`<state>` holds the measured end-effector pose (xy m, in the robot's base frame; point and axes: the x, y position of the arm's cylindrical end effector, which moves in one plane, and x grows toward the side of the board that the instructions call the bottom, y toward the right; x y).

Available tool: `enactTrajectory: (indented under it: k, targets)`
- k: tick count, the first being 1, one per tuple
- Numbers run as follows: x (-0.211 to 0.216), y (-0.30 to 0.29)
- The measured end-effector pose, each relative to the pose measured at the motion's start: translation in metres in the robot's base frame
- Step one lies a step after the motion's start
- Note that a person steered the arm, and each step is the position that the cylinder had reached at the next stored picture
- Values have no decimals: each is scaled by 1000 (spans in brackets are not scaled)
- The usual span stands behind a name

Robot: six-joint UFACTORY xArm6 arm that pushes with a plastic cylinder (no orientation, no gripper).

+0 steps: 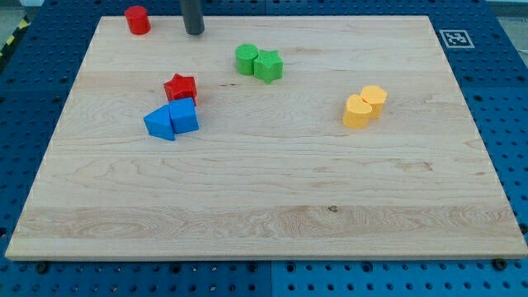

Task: Separate the yellow heart and yellow hexagon

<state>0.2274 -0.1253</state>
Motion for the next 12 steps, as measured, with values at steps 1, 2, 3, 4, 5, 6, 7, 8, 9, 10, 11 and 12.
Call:
enactTrajectory:
  k: [1, 2, 3, 4, 5, 6, 7, 8, 9, 10, 11, 12]
  targets:
    - [0, 0]
    - [12, -4]
    - [57, -5]
    - [94, -2]
    - [128, 19]
    - [161, 65]
    - [195, 127]
    - [218, 192]
    - [222, 252]
    - [222, 285]
    - [221, 287]
    - [220, 287]
